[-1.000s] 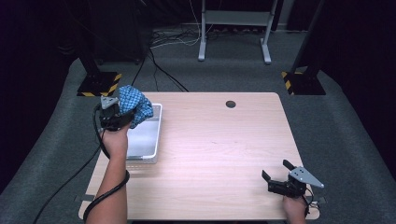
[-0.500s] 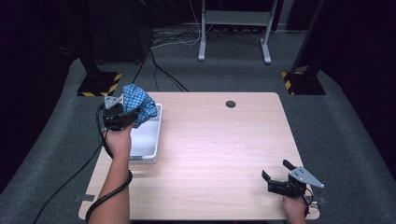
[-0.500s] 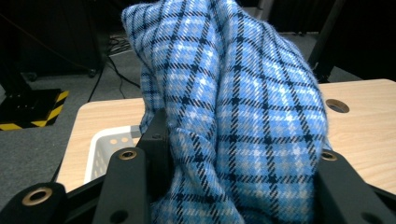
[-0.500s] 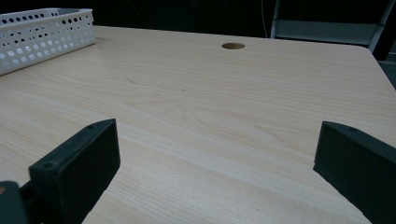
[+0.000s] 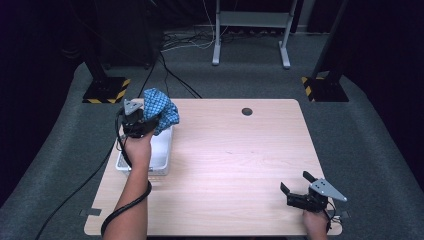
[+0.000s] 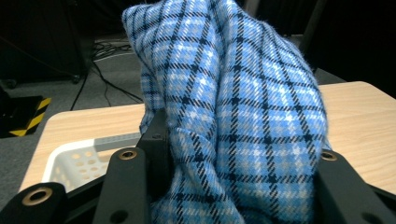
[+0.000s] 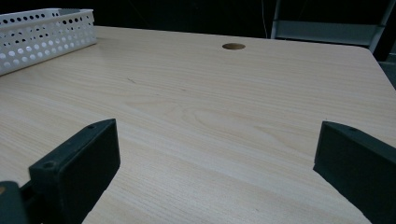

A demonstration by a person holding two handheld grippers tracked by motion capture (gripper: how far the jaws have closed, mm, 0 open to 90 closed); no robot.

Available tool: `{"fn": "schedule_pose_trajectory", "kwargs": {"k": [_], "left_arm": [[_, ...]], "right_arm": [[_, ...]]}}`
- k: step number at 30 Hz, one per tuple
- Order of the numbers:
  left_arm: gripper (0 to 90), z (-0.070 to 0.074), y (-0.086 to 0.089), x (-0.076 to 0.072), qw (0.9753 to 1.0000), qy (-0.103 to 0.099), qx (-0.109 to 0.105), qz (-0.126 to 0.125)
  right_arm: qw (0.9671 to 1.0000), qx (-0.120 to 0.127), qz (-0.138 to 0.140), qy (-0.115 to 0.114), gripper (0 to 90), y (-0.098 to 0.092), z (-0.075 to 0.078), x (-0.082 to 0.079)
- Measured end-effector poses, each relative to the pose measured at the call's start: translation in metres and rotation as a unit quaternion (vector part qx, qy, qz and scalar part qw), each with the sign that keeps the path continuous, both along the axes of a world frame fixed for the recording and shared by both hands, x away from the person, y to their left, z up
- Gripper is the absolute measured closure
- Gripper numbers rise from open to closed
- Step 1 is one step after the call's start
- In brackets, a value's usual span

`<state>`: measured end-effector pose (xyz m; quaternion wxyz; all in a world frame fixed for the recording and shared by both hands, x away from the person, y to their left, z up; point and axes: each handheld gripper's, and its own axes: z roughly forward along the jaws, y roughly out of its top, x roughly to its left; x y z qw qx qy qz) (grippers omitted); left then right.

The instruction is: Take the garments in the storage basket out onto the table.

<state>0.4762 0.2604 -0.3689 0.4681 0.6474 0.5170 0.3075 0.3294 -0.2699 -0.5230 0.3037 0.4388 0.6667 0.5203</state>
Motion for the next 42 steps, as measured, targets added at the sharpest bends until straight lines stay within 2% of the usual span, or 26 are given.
{"fn": "schedule_pose_trajectory", "kwargs": {"k": [26,42], "left_arm": [[52.4,0.002,-0.055,0.006,0.9986,-0.008,0.003,-0.052],[52.4,0.009,-0.097,0.006,0.9952,-0.025,-0.007,-0.095]], "right_arm": [[1.0,0.0,-0.001,0.0,0.0,0.0,0.0,0.0],[1.0,-0.003,-0.001,0.0,0.0,0.001,0.0,0.0]]}}
